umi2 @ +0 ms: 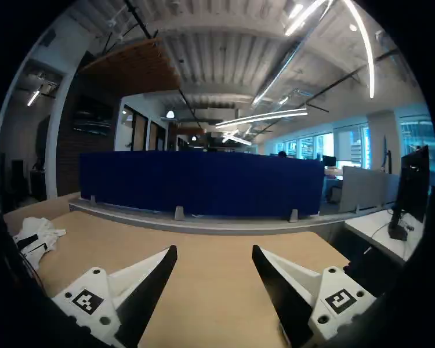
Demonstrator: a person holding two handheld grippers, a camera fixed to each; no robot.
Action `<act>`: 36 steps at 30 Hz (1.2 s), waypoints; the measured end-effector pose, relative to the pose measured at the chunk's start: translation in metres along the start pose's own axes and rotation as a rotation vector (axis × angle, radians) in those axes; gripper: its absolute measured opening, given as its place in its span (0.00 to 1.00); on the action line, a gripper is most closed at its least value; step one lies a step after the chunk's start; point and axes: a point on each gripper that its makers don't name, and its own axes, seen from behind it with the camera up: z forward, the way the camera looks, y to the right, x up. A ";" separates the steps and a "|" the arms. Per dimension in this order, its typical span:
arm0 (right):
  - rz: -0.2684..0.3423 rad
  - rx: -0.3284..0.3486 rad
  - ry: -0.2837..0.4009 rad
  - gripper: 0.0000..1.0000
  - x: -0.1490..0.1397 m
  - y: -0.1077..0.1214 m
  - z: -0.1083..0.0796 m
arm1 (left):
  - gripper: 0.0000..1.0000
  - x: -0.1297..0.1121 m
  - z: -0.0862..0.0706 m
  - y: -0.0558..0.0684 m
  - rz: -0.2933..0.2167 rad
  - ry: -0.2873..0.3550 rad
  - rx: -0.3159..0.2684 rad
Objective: Fold towel
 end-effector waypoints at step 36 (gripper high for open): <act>0.112 -0.018 0.075 1.00 -0.078 0.055 0.007 | 0.93 -0.001 -0.001 0.000 0.000 0.000 0.000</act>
